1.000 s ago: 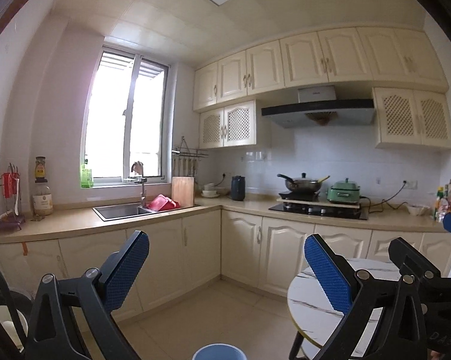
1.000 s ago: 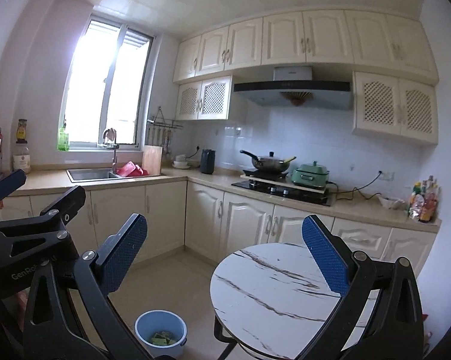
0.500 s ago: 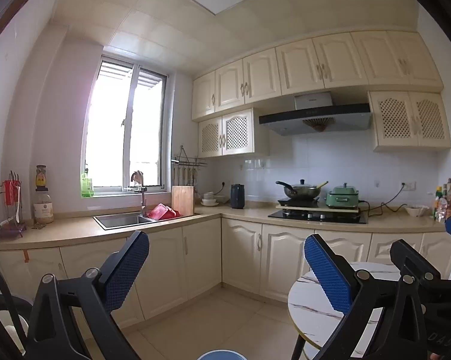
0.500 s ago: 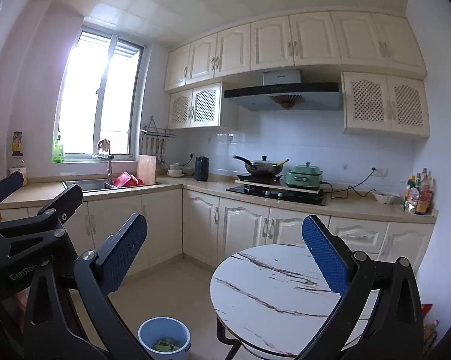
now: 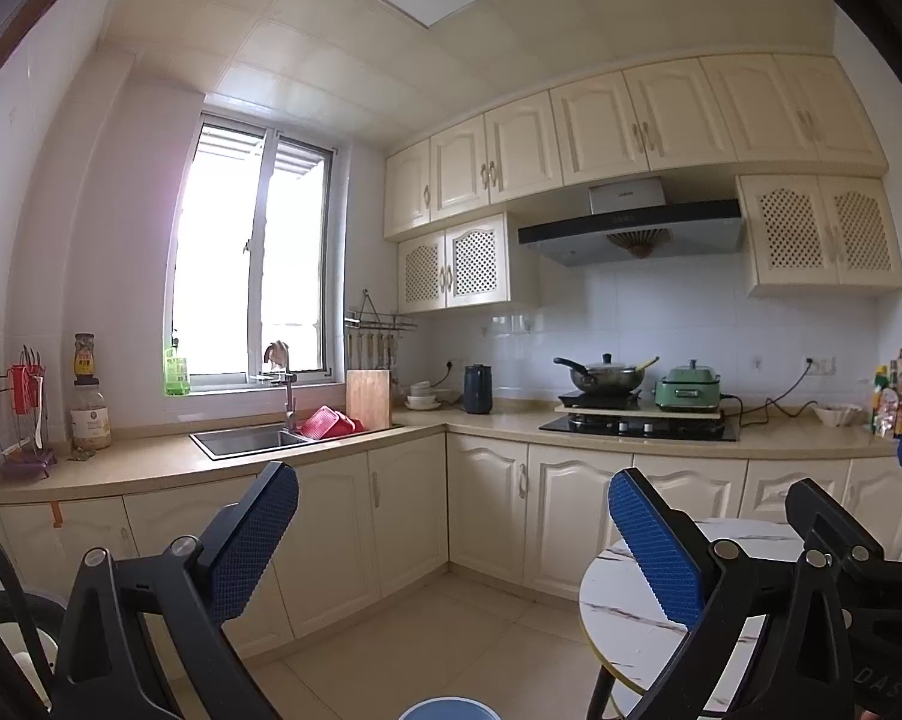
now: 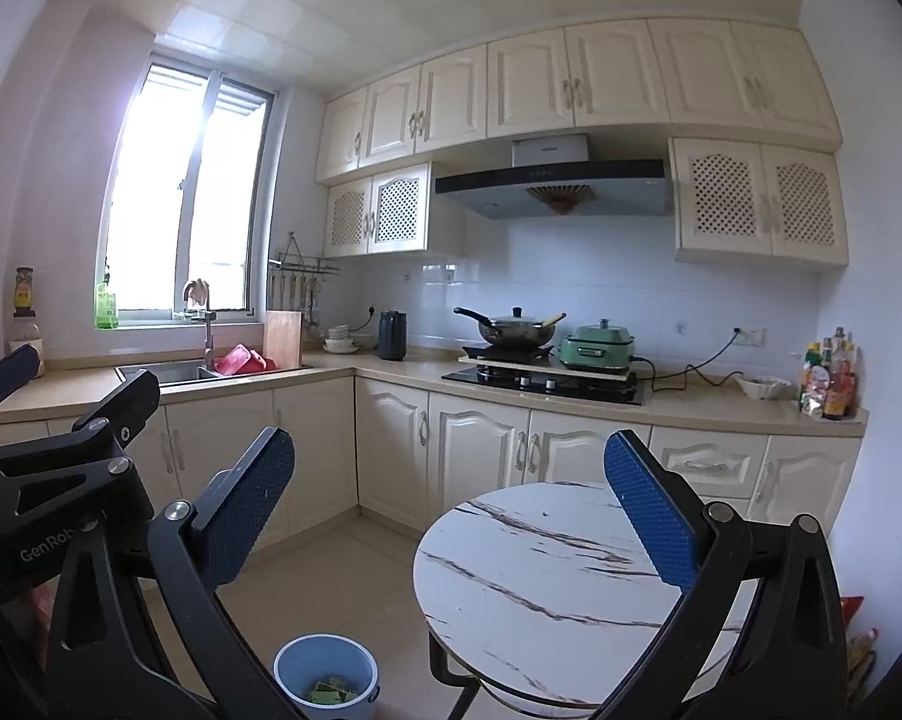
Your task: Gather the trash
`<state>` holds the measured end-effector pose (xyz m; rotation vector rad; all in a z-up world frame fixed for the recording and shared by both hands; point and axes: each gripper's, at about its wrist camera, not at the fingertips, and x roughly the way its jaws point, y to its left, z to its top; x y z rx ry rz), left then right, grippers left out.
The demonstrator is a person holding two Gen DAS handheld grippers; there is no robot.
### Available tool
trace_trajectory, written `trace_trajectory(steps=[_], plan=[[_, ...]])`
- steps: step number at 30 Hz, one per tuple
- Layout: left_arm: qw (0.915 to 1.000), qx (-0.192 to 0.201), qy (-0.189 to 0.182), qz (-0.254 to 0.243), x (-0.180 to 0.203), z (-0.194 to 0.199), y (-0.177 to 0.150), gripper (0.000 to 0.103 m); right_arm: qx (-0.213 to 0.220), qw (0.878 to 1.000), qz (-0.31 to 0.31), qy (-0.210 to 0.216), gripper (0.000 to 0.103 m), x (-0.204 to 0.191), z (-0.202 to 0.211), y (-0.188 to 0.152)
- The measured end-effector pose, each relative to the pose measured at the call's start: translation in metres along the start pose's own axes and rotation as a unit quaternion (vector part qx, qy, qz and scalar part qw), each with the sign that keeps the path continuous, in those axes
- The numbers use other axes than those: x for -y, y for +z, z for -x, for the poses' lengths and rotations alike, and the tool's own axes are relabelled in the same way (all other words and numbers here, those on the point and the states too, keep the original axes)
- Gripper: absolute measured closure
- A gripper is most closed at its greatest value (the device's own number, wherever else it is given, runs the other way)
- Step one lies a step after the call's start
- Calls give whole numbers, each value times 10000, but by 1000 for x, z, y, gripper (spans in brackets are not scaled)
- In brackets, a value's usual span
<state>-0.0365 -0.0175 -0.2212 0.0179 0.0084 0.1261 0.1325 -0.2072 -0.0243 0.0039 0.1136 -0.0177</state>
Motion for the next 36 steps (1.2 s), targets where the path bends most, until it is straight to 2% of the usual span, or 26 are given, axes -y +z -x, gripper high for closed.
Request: trace_trajectory(steps=[22, 36], plan=[[10000, -2, -18, -65, -13, -24, 30, 1, 33, 10000, -37, -18, 0, 0, 1, -3], [9999, 72, -39, -80, -22, -32, 36, 1, 35, 10000, -46, -32, 0, -2, 0, -4]])
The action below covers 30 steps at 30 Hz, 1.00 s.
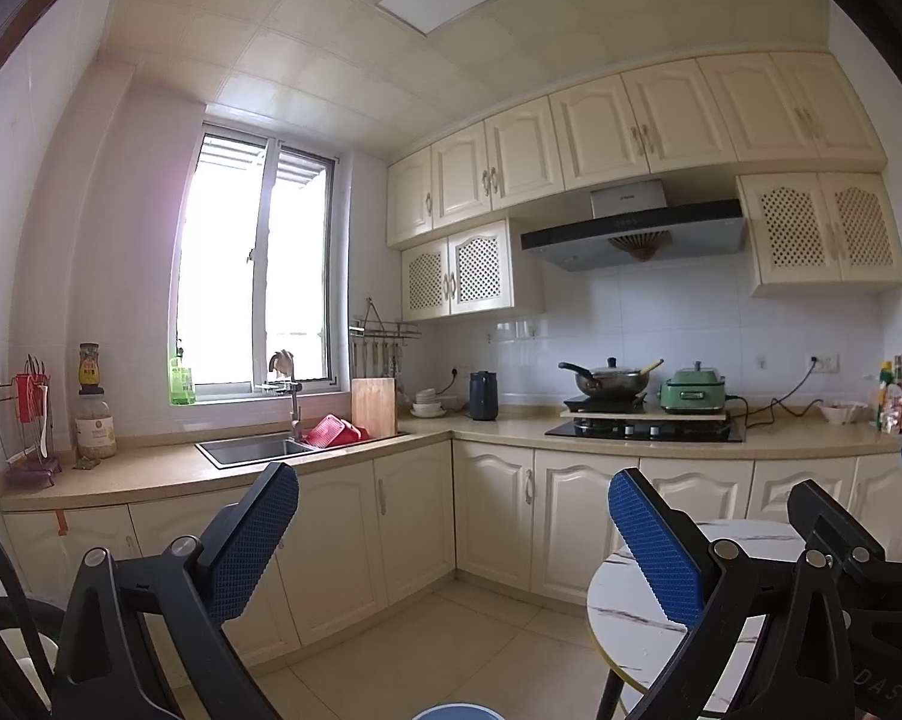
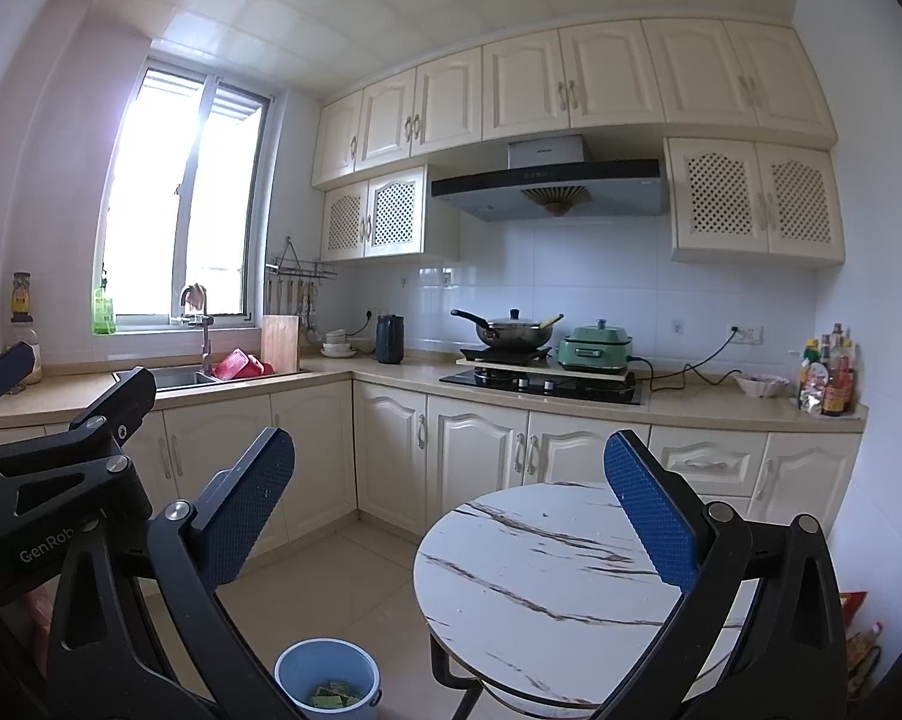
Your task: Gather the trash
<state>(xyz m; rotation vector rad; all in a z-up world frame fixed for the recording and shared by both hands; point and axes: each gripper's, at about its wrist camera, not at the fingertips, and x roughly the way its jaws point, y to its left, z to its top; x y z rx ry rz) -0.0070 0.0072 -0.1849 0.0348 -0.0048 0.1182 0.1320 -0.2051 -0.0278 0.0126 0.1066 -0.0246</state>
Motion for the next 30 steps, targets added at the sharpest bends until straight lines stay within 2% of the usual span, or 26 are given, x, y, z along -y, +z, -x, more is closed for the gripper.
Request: trace_trajectory(steps=[30], plan=[[10000, -2, -31, -3, -7, -9, 6, 1, -1, 10000, 7, -18, 0, -1, -1, -1]])
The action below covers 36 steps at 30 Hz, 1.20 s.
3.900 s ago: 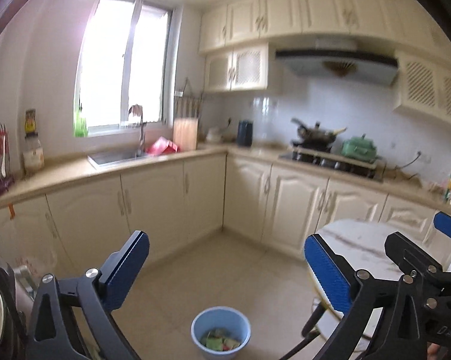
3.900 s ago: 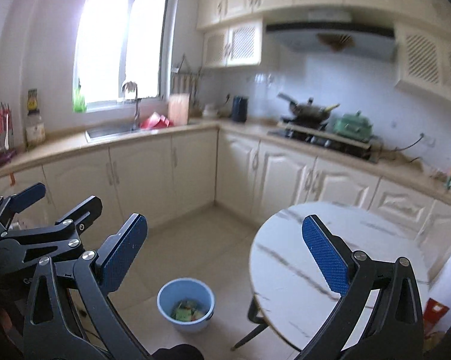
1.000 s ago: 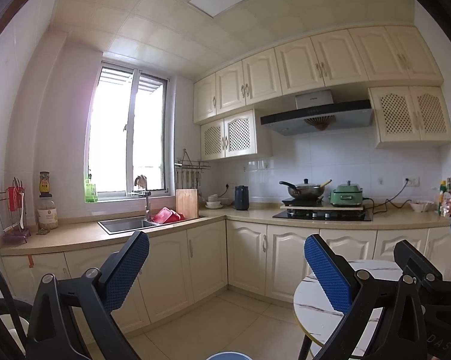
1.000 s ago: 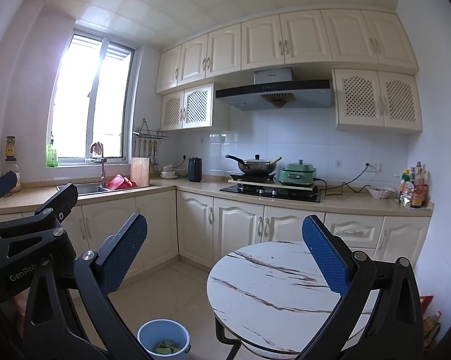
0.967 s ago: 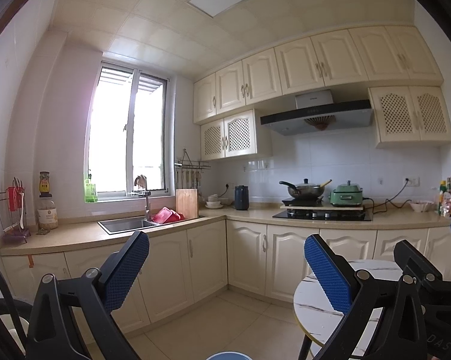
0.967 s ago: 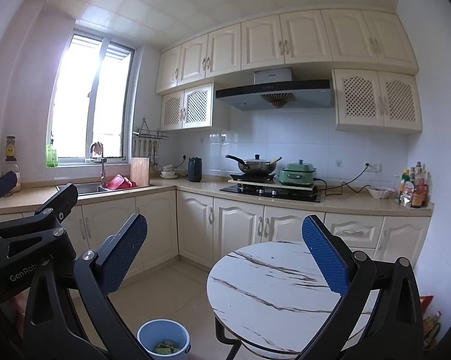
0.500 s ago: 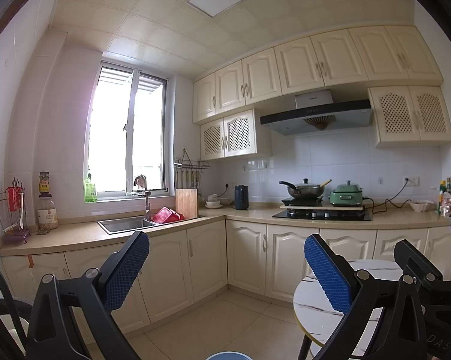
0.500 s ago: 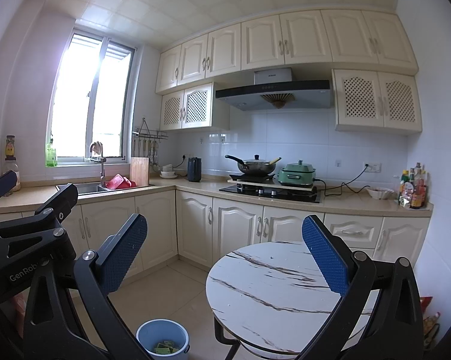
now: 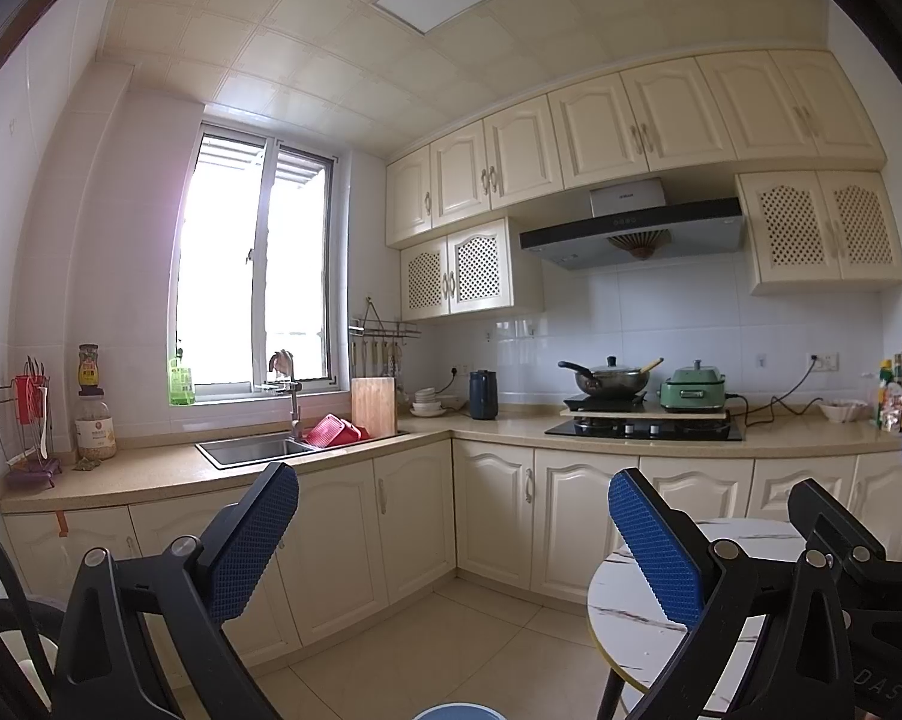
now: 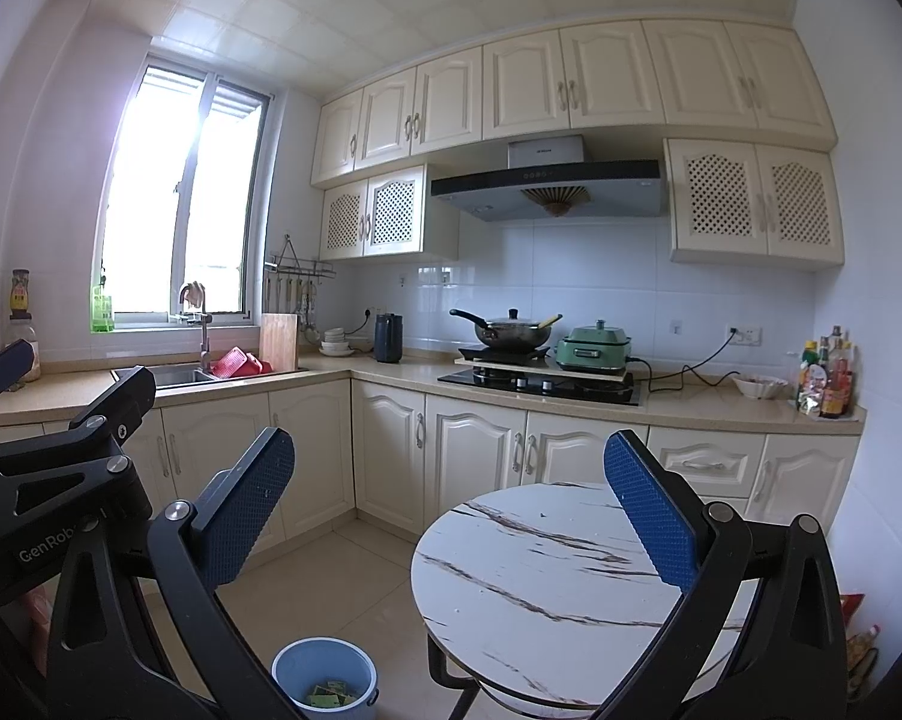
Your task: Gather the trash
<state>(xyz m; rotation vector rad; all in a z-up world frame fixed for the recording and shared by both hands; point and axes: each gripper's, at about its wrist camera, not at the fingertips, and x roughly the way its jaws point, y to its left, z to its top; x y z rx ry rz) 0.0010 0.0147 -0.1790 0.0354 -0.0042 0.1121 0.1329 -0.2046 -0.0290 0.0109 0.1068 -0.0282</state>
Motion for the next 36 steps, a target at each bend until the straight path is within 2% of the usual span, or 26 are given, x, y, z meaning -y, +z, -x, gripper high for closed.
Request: trace_trajectory(steps=[36], plan=[[10000, 3, -19, -11, -7, -6, 2, 1, -3, 10000, 2, -4, 0, 3, 0, 0]])
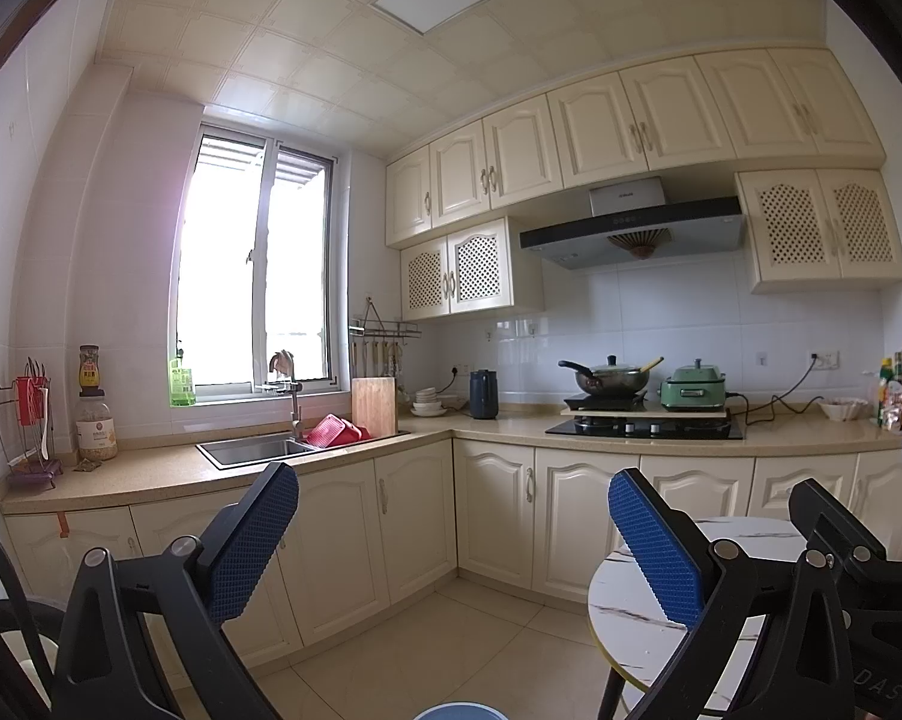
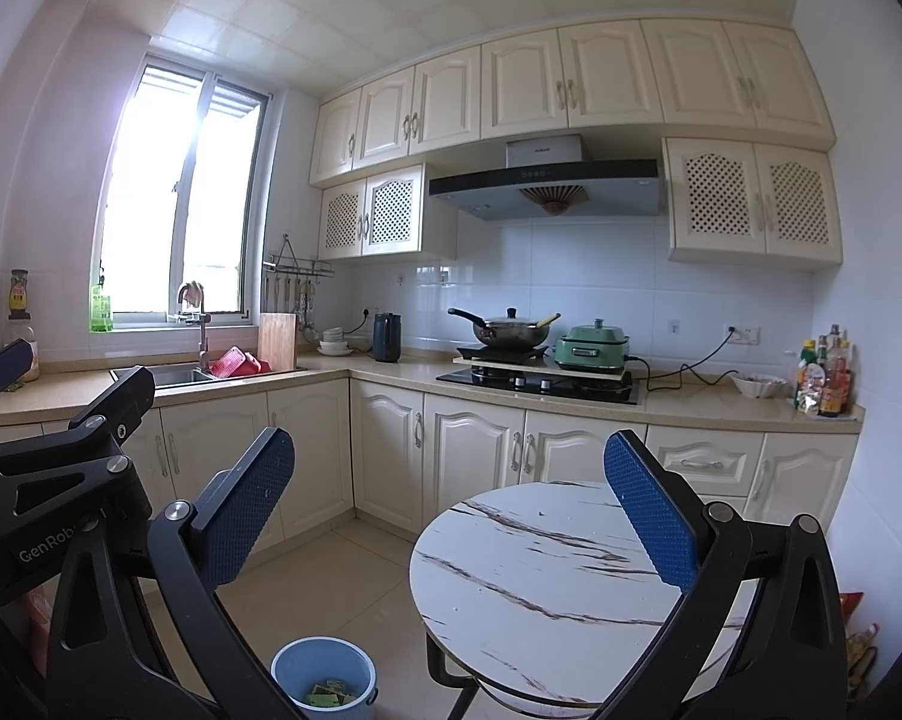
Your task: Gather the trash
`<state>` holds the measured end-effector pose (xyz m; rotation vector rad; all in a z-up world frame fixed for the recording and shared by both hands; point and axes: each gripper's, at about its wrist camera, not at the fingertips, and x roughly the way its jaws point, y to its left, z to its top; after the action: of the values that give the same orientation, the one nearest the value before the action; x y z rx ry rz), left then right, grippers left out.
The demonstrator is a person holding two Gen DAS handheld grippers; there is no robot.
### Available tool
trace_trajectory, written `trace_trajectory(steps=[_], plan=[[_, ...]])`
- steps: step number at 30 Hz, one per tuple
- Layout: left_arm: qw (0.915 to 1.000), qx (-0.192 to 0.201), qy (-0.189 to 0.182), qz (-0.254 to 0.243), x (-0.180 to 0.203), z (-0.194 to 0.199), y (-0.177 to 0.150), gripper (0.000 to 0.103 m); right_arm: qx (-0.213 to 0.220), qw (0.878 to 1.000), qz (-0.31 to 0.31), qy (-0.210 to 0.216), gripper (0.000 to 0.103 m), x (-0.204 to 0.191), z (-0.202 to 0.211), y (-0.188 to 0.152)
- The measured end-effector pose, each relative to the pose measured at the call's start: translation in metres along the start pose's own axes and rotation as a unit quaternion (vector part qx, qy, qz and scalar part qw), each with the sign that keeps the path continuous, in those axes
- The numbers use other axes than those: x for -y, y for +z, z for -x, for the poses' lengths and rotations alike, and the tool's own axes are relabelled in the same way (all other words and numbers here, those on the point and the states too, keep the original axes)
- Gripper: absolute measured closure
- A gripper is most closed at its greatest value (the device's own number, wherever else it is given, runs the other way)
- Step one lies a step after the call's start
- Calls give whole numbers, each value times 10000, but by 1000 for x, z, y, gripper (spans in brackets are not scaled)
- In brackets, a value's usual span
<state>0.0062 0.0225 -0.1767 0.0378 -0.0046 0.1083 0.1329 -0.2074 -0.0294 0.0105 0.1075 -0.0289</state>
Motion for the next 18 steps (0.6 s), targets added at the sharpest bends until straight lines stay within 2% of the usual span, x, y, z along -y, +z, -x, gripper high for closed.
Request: trace_trajectory(steps=[18], plan=[[10000, -10, -20, -4, -5, -3, 0, 1, -10, 10000, -6, -3, 0, 2, 1, -1]])
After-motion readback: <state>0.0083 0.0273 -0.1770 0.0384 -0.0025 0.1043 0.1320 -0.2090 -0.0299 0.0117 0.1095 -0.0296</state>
